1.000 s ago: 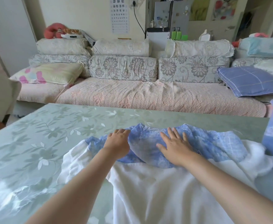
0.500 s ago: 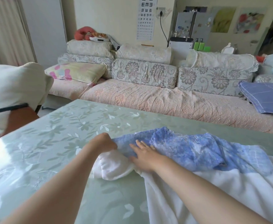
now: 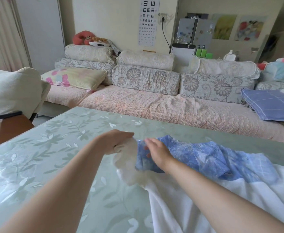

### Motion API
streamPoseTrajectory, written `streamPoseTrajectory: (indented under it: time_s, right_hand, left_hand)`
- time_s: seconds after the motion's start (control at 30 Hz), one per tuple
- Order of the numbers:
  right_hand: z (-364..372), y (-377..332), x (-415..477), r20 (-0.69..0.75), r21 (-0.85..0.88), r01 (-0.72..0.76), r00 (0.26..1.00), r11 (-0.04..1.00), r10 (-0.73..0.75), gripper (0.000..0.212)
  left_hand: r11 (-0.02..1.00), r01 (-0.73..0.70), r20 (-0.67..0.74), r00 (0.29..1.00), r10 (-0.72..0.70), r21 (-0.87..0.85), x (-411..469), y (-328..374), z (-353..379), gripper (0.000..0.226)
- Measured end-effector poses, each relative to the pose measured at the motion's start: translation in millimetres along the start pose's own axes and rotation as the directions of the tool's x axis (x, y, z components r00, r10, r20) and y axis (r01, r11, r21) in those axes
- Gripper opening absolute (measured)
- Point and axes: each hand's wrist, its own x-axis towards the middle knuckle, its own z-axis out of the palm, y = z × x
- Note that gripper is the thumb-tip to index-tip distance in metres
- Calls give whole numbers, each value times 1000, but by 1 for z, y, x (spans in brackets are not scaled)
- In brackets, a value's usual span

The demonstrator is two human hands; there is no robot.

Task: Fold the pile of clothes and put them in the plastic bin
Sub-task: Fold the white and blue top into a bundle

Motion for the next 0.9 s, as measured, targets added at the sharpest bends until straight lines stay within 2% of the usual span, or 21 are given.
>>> streamPoseTrajectory:
  time_s: [0.07, 0.13, 0.2, 0.23, 0.27, 0.33, 0.4, 0.43, 0.47, 0.5, 0.53, 0.6, 0.67, 0.77, 0.83, 0.9]
  right_hand:
    - [-15, -7, -2, 30, 302, -120, 993, 946, 117, 48]
    - [-32, -2, 0, 31, 420, -167, 985, 892, 169, 62]
    - [-47, 6, 2, -34, 376, -168, 980, 911, 194, 75]
    - [-52, 11, 0, -81, 311, -165, 976, 936, 200, 70]
    - [-56, 15, -5, -127, 217, -177, 970, 960, 208, 52]
    - [-63, 33, -6, -202, -31, -226, 955, 974, 216, 24]
    - [-67, 43, -8, -274, -160, -282, 933, 946, 232, 10]
    - [-69, 47, -6, -309, -183, -298, 922, 937, 233, 14]
    - [-72, 47, -5, -341, -205, -305, 913, 930, 224, 23]
    - [-76, 47, -3, -371, -232, -298, 907, 926, 199, 32]
    - [-79, 49, 0, -399, -265, -284, 902, 922, 163, 40]
    - [-87, 52, 4, -402, -359, -226, 913, 905, 69, 55]
    - [-92, 55, 4, -343, -509, -147, 938, 848, -43, 64]
    - [-92, 60, 2, -247, -758, -132, 964, 639, -94, 72]
    - [-86, 64, 3, -208, -875, -93, 959, 475, -195, 67]
    - [-79, 72, 4, -93, -909, 53, 941, 414, -326, 54]
  left_hand:
    - [984, 19, 172, 985, 12, -179, -4, 13, 31, 23]
    - [949, 94, 365, 931, 23, -302, -8, 21, 60, 28]
    - [911, 136, 464, 883, 67, -389, -4, 21, 80, 24]
    - [896, 151, 480, 874, 77, -418, 1, 18, 88, 21]
    - [892, 149, 476, 876, 82, -428, 3, 16, 96, 18]
    - [953, 34, 312, 948, 64, -300, 9, 10, 110, 18]
    - [988, -152, 74, 986, 150, 19, 18, 1, 117, 29]
    - [942, -233, -10, 970, 243, 243, 24, -4, 116, 34]
    - [831, -294, -37, 935, 352, 472, 27, -9, 114, 39]
    - [691, -329, -9, 900, 437, 644, 28, -15, 112, 41]
    - [578, -357, 44, 874, 484, 734, 30, -21, 111, 39]
    - [464, -379, 156, 880, 449, 800, 33, -35, 112, 35]
    - [338, -334, 228, 921, 317, 880, 33, -49, 115, 57]
    - [163, -280, 240, 944, 228, 946, 34, -61, 117, 76]
    - [91, -283, 259, 942, 213, 955, 32, -62, 120, 80]
    - [58, -274, 259, 947, 193, 960, 31, -62, 125, 84]
